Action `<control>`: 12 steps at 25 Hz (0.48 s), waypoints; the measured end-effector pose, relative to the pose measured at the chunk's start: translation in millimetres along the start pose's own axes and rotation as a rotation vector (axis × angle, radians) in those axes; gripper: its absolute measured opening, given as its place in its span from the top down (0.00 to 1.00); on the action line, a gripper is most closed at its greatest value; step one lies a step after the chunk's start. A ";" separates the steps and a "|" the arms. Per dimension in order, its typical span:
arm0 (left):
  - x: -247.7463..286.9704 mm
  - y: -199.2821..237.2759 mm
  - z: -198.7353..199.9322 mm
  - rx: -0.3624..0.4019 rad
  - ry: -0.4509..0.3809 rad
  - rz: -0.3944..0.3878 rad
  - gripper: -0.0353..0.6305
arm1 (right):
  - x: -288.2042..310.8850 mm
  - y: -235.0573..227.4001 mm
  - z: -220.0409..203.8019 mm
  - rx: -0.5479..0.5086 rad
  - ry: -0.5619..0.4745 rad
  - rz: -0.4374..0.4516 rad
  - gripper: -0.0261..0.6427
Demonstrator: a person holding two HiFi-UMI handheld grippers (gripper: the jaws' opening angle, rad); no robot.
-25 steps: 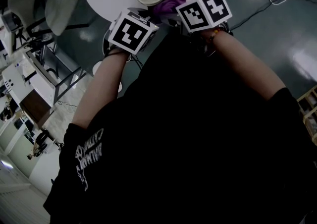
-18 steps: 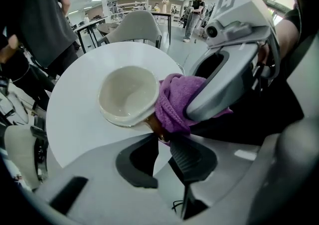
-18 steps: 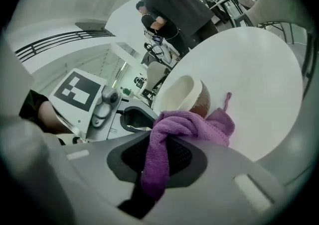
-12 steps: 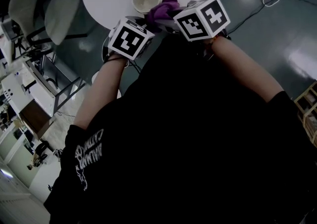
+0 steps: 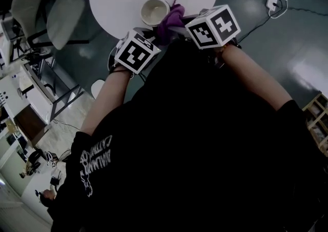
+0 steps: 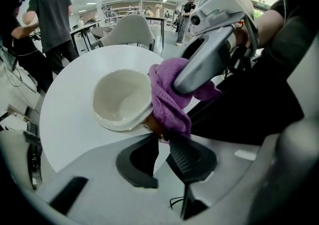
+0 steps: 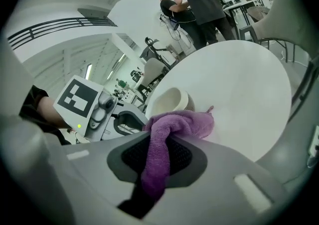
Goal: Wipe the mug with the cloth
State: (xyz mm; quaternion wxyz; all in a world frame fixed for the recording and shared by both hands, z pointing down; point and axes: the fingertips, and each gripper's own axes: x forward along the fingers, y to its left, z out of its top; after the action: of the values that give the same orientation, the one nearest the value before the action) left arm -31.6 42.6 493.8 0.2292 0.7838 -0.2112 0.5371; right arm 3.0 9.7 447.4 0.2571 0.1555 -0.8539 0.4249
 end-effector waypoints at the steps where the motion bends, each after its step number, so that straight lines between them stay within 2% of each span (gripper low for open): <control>1: -0.2 -0.1 0.7 0.004 0.003 -0.006 0.83 | -0.9 -1.3 1.8 -0.003 0.006 -0.003 0.86; 8: 4.6 -2.7 3.8 0.043 -0.001 -0.051 0.83 | -7.4 -9.8 10.8 -0.013 0.030 -0.012 0.86; 12: 5.3 -5.9 3.7 0.078 0.049 -0.076 0.83 | -14.6 -29.3 21.9 0.021 0.015 -0.038 0.86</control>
State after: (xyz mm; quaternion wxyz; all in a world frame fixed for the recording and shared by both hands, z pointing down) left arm -23.7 44.7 496.8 0.2237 0.7862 -0.1547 0.5549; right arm 22.4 -24.6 446.9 0.2699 0.1712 -0.8443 0.4302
